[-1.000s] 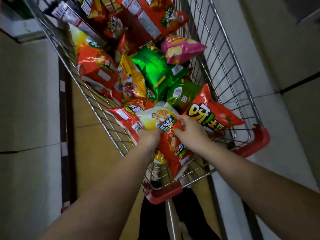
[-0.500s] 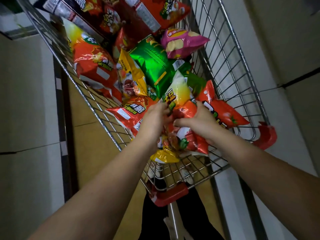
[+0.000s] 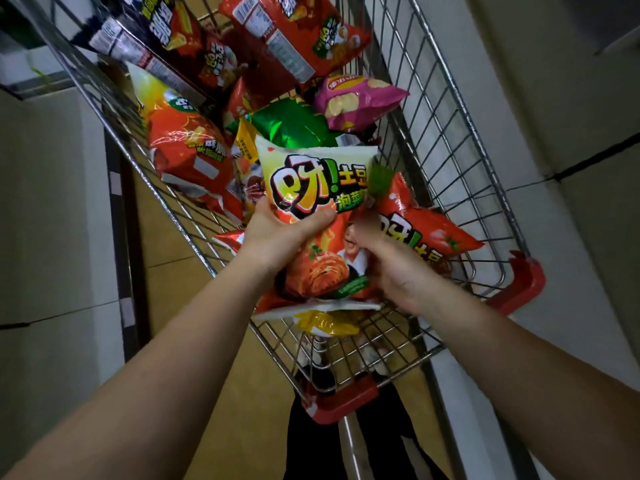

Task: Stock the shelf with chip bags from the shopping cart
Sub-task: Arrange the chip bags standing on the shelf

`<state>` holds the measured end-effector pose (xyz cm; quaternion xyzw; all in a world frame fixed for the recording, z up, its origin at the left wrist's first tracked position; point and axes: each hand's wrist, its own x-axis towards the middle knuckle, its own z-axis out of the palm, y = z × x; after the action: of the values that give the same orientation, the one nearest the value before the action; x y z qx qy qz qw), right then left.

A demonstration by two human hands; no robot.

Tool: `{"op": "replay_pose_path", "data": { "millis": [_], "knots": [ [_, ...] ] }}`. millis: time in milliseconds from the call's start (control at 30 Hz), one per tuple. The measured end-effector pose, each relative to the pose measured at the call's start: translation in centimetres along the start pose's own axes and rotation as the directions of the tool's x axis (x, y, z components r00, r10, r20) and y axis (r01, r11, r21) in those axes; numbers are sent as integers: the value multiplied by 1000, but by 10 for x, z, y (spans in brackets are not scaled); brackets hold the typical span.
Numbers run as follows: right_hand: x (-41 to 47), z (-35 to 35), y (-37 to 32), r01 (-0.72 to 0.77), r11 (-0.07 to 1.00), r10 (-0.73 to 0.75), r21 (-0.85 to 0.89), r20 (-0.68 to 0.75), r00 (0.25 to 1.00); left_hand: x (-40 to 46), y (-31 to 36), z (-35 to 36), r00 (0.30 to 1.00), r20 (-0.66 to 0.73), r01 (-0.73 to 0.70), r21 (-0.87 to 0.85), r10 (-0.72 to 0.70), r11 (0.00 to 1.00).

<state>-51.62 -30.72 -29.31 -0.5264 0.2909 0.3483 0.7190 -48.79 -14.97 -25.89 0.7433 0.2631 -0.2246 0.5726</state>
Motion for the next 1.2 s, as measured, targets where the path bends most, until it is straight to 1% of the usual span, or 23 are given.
{"op": "replay_pose_path", "data": {
  "millis": [33, 67, 100, 167, 267, 333, 367, 400, 433, 467, 500, 567, 633, 700, 767, 833, 900, 967, 1067, 1133, 1200],
  "knots": [
    [1, 0, 7, -30, 1000, 29, -6, -77, 997, 1, 0, 0, 999, -19, -27, 68, 28, 997],
    [2, -1, 13, -61, 998, 65, 28, -163, 984, 2, 0, 2, 999, -20, -41, 130, 44, 991],
    [4, -3, 20, -87, 992, 109, 96, -250, 962, 1, 0, 4, 998, -12, -56, 180, 59, 982],
    [9, -9, 30, -125, 967, 208, 221, -404, 891, -1, 0, 11, 995, 1, -92, 261, 95, 961],
    [26, -18, 36, -113, 947, 260, 301, -511, 819, -1, -6, 20, 992, 6, -120, 368, 127, 922],
    [35, -24, 33, -39, 939, 246, 342, -588, 771, 1, -13, 23, 992, 0, -117, 380, 126, 918],
    [39, -29, 33, 19, 942, 215, 336, -644, 734, 1, -17, 24, 993, -4, -105, 373, 114, 922],
    [40, -33, 32, 83, 951, 156, 297, -695, 702, 1, -19, 25, 995, -8, -94, 368, 104, 925],
    [41, -36, 33, 125, 968, 76, 216, -733, 676, 2, -21, 26, 995, -10, -90, 368, 100, 925],
    [42, -36, 32, 130, 985, -4, 112, -742, 670, 2, -22, 27, 995, -13, -91, 367, 102, 926],
    [41, -34, 31, 124, 992, -74, 16, -725, 685, 3, -22, 28, 994, -20, -92, 364, 106, 927],
    [39, -25, 29, 136, 987, -158, -85, -673, 722, 6, -21, 29, 993, -51, -84, 340, 108, 937],
    [37, -17, 28, 150, 985, -170, -84, -617, 768, 8, -21, 27, 991, -87, -73, 310, 105, 948],
    [34, -19, 26, 141, 990, -129, -20, -542, 830, 9, -22, 23, 990, -104, -61, 305, 97, 950],
    [26, -23, 20, 101, 995, -80, 24, -444, 892, 10, -23, 20, 991, -99, -59, 296, 92, 953],
    [22, -26, 15, 68, 998, -57, 13, -406, 912, 11, -24, 19, 991, -97, -56, 292, 88, 955],
    [22, -24, 15, 72, 997, -71, -12, -386, 920, 11, -25, 20, 990, -106, -54, 289, 88, 956],
    [23, -20, 17, 108, 993, -117, -43, -392, 912, 8, -24, 20, 988, -125, -56, 264, 91, 963],
    [21, -11, 16, 237, 962, -273, -136, -467, 841, 4, -20, 16, 978, -174, -80, 208, 117, 975],
    [15, -3, 9, 281, 939, -343, -196, -504, 793, 1, -16, 12, 970, -200, -102, 177, 137, 979],
    [9, 3, 0, 307, 922, -386, -235, -514, 766, -4, -9, 8, 965, -218, -120, 139, 149, 983]
  ]
}}
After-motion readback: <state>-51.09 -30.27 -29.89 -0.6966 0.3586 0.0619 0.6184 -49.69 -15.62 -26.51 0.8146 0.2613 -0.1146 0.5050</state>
